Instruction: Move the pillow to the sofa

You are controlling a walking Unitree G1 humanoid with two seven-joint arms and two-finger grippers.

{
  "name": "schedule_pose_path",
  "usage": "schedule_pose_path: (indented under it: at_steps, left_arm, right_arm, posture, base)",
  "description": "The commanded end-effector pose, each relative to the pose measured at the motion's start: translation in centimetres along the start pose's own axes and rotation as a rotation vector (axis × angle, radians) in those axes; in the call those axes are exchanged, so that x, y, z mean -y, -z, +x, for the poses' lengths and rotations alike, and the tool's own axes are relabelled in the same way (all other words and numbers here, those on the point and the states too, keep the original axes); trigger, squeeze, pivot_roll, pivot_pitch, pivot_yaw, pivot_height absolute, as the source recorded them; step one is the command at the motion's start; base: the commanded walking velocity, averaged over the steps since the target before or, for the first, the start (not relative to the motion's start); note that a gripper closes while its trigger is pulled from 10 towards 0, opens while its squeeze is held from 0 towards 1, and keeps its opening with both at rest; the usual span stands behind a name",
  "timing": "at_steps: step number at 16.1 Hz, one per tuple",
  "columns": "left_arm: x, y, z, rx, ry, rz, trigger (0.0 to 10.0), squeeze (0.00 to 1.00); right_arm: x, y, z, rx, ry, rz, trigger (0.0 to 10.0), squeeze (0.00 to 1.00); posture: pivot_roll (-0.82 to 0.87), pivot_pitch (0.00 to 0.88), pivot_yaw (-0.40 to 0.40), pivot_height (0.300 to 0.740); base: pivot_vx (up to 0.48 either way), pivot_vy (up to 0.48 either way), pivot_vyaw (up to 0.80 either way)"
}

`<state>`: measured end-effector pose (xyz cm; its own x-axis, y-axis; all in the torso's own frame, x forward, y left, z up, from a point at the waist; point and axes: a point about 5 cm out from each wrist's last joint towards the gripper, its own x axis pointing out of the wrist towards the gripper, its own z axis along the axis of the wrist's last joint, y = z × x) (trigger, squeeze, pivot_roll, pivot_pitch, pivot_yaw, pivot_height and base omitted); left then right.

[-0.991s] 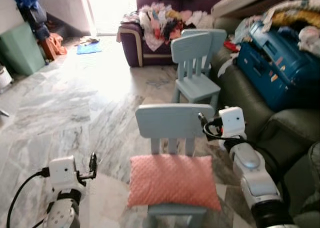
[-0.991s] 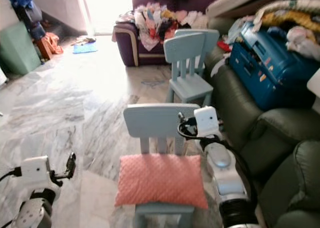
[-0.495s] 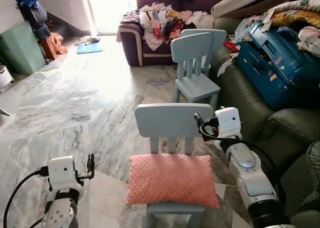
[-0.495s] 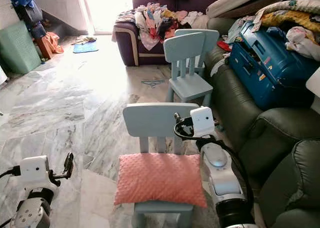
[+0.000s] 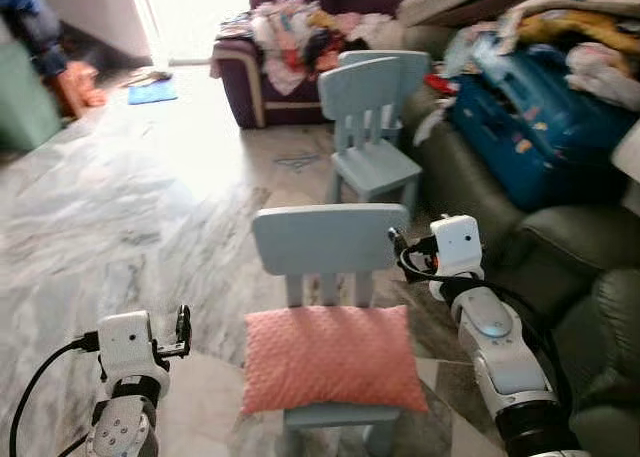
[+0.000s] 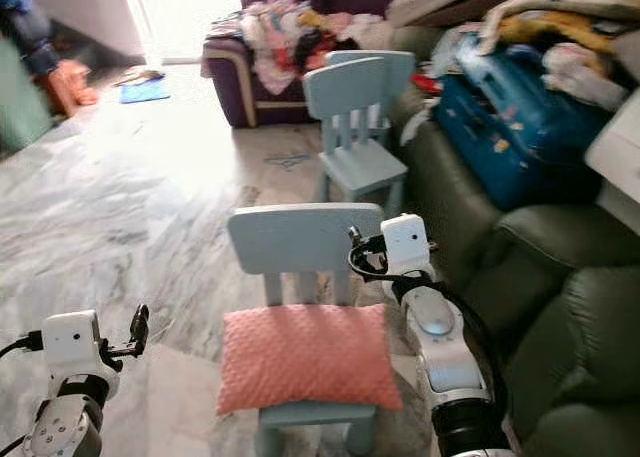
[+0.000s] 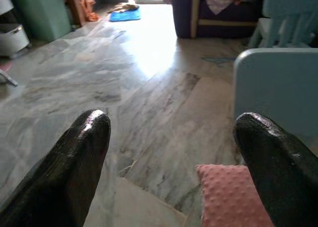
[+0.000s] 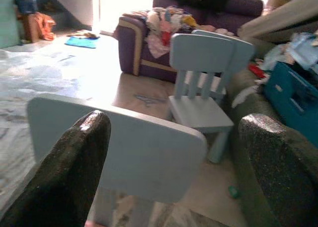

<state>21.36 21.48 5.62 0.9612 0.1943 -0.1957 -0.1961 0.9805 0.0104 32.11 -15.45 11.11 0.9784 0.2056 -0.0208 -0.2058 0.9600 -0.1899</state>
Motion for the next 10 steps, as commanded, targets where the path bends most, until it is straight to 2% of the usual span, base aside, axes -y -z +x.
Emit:
schedule_pose_path:
  at_steps: [1,7,10]
  left_arm:
    - [0.04,-0.12,-0.12,0.009,0.017,-0.012,10.0,0.0]
    - [0.01,0.11,-0.08,-0.007,0.013,-0.005,10.0,0.0]
    - [-0.01,0.25,0.02,-0.02,-0.001,-0.015,10.0,0.0]
  right_arm:
    - [0.1,-0.28,0.14,0.01,-0.002,-0.003,10.0,0.0]
    - [0.01,-0.33,0.32,0.013,-0.004,-0.003,10.0,0.0]
    - [-0.03,-0.31,0.29,0.012,-0.005,-0.002,10.0,0.0]
  posture:
    - [-0.15,0.0,0.037,0.74]
    - [-0.14,0.0,0.034,0.74]
    - [-0.14,0.0,0.034,0.74]
  base:
    - [0.296,0.0,0.0]
    - [0.441,0.0,0.0]
    - [0.0,0.0,0.0]
